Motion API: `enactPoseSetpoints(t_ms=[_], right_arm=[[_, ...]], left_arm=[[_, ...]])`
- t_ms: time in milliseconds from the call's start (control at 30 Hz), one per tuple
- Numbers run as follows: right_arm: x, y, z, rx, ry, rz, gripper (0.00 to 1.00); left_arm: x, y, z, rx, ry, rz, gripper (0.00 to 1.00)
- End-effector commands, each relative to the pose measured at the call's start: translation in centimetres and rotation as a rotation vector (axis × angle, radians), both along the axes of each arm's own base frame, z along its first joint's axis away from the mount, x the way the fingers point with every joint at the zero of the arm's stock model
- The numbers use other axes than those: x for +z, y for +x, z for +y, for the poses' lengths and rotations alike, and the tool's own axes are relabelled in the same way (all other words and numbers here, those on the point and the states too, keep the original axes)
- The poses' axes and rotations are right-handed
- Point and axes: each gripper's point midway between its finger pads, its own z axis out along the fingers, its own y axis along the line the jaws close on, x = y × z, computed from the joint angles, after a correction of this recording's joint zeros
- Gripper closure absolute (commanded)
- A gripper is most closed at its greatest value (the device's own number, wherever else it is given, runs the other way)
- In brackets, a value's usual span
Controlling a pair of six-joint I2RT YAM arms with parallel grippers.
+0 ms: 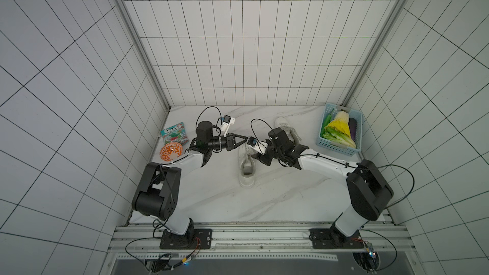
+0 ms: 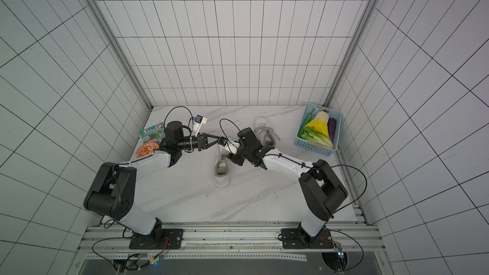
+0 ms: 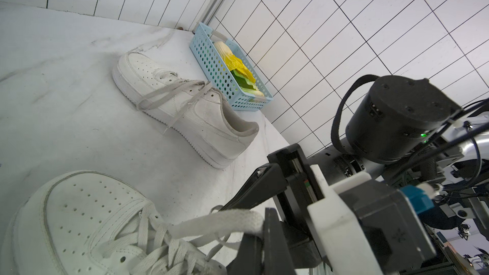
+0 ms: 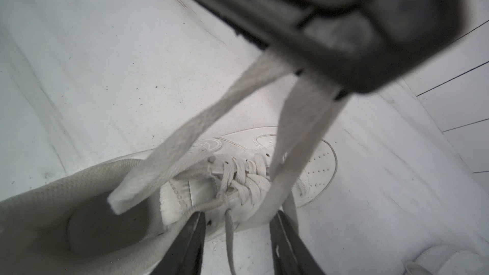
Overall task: Tie the shoes
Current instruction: Cross the shoelace with the shoelace.
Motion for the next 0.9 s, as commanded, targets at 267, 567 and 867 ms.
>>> enactPoseSetpoints(t_ms=[267, 567, 867], right_arm=[[6.7, 0.4, -6.2, -0.256, 0.365, 0.25, 0.41], [4.1, 2.1, -12.4, -1.007, 0.632, 1.035, 0.41], [-0.5, 1.2, -11.1, -1.328, 0.521, 1.373, 0.48]], left_arm=[[-0.2, 0.1, 0.5, 0.028, 0.012, -0.027, 1.0], [-0.3, -0.3, 0.9, 0.054, 0.028, -0.03, 1.0], [-1.2, -0.7, 2.4, 0.118, 0.045, -0.013, 1.0]])
